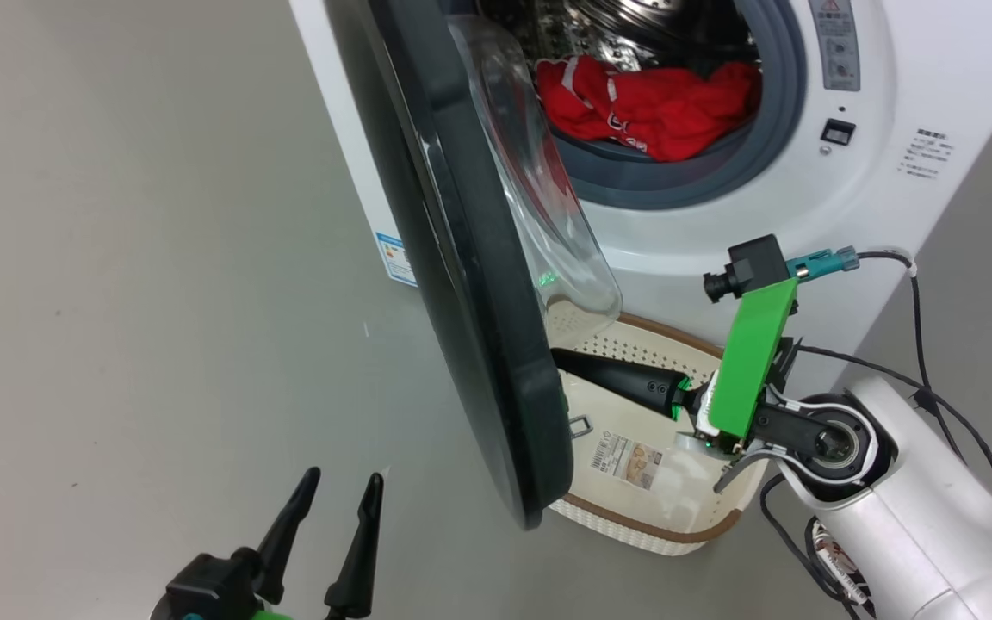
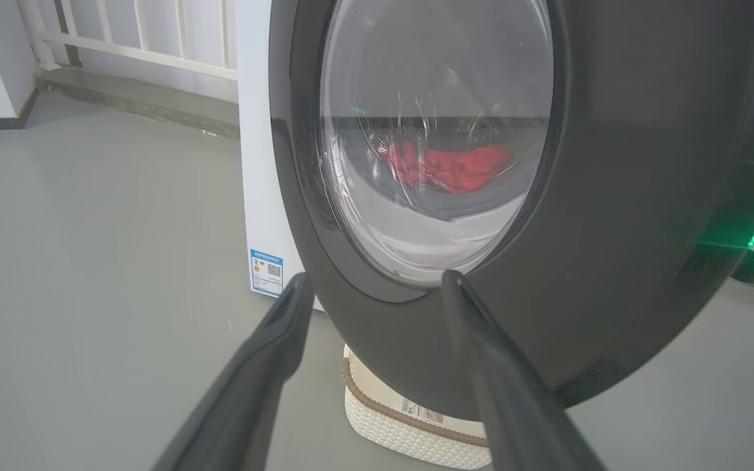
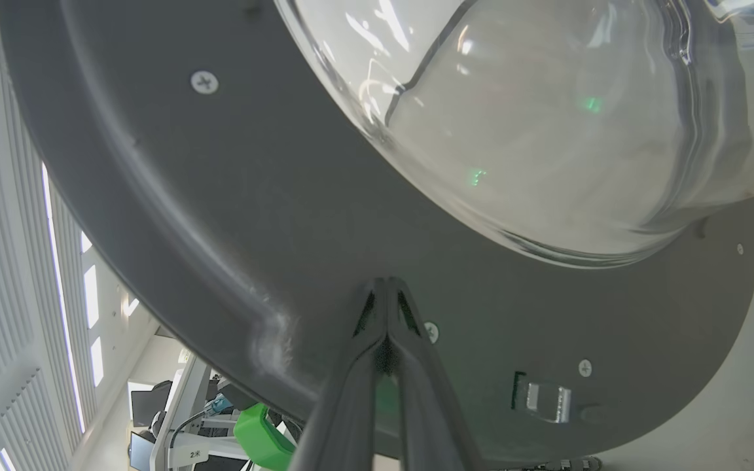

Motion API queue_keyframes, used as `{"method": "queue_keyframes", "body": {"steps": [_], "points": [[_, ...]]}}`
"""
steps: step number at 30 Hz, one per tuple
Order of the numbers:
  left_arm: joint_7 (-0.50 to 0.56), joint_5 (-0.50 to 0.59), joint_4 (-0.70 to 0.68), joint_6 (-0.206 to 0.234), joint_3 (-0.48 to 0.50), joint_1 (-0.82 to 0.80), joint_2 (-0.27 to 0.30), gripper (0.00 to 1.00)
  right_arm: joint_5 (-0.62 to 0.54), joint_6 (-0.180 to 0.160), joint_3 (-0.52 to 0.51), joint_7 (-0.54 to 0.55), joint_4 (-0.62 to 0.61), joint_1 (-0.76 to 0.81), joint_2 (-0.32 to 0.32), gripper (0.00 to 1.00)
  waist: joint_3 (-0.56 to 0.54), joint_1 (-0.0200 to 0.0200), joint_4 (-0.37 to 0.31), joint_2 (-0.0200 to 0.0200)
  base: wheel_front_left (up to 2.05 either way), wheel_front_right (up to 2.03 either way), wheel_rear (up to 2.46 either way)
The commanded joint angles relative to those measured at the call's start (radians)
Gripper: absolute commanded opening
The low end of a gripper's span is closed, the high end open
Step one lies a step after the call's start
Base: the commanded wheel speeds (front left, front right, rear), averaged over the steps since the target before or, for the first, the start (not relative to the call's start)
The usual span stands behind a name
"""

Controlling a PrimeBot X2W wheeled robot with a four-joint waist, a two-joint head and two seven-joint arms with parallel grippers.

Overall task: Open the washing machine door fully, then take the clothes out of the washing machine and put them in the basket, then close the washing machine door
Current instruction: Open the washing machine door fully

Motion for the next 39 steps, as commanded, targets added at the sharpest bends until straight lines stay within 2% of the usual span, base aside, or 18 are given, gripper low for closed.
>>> {"method": "queue_keyframes", "body": {"steps": [1,21,34,35,36,37,38,39], "points": [[-0.012,0.009,-0.016,-0.006,0.037,-0.006,0.010,1.00,-0.006,0.005,0.016,0.004,-0.036,0.008,0.025,0.00,-0.014,0.0000,0.019,0.0000,0.00,0.00,0.00],[-0.012,0.024,-0.021,-0.006,0.097,0.017,0.009,1.00,-0.012,0.005,0.070,0.029,-0.023,0.002,0.103,0.00,-0.035,0.0000,0.045,0.0000,0.00,0.00,0.00],[-0.012,0.017,-0.021,-0.006,0.105,0.011,0.009,1.00,-0.013,0.005,0.083,0.005,-0.006,-0.019,0.122,0.00,-0.028,0.0000,0.047,0.0000,0.00,0.00,0.00],[-0.012,0.017,-0.021,-0.006,0.104,0.011,0.009,1.00,-0.015,0.005,0.082,0.001,-0.004,-0.017,0.123,0.25,-0.028,0.0000,0.046,0.0000,0.00,0.00,0.00],[-0.012,0.017,-0.020,-0.006,0.104,0.010,0.009,1.00,-0.020,0.005,0.081,-0.004,-0.003,-0.015,0.122,0.41,-0.028,0.0000,0.046,0.0000,0.00,0.00,0.00],[-0.012,0.017,-0.019,-0.006,0.103,0.009,0.009,1.00,-0.026,0.005,0.080,-0.010,-0.001,-0.012,0.120,0.92,-0.028,0.0000,0.045,0.0000,0.00,0.00,0.00],[-0.012,0.017,-0.018,-0.006,0.102,0.007,0.009,1.00,-0.030,0.005,0.077,-0.017,0.001,-0.008,0.117,1.00,-0.028,0.0000,0.044,0.0000,0.00,0.00,0.00],[-0.012,0.018,-0.017,-0.006,0.101,0.006,0.009,1.00,-0.034,0.005,0.074,-0.025,0.002,-0.003,0.114,1.00,-0.029,0.0000,0.044,0.0000,0.00,0.00,0.00]]}}
